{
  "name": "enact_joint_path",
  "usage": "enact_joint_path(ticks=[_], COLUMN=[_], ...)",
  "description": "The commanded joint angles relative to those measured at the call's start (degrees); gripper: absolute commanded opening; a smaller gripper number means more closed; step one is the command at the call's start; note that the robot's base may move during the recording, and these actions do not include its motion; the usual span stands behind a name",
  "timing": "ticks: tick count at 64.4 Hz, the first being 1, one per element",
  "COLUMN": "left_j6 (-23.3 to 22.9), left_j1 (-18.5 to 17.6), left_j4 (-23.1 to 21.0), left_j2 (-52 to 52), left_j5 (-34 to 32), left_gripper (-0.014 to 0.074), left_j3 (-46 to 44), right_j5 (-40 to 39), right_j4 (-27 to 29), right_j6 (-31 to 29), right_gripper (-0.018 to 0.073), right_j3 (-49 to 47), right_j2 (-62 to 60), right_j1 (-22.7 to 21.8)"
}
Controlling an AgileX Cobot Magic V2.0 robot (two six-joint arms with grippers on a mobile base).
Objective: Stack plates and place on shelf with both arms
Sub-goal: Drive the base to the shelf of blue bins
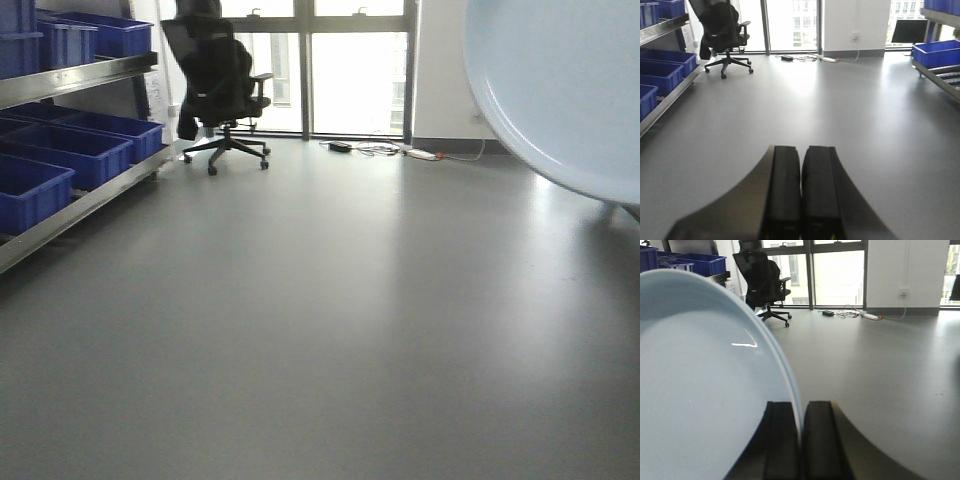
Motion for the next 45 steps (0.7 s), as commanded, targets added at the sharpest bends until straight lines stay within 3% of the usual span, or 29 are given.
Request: enact_joint_path(ticks=[1, 45], left_j6=[-0.5, -0.5], left_j1=[0.1, 0.1], left_j4=[-0.1, -0.1], left_j2=[0.2, 0.2], left_j5=[-4.9, -4.9], left_gripper=[0.0082, 0.0082], left_j3=[-1.7, -1.7], right_j5=[-5.5, -5.5], right_j4=[-0.6, -0.6], right_j6=[-0.1, -0.1], right_gripper=[0.0056, 0.0056], right_j3=[-1.8, -1.8], right_j2=[-0.2, -0.2], right_j1=[-0.3, -0.3])
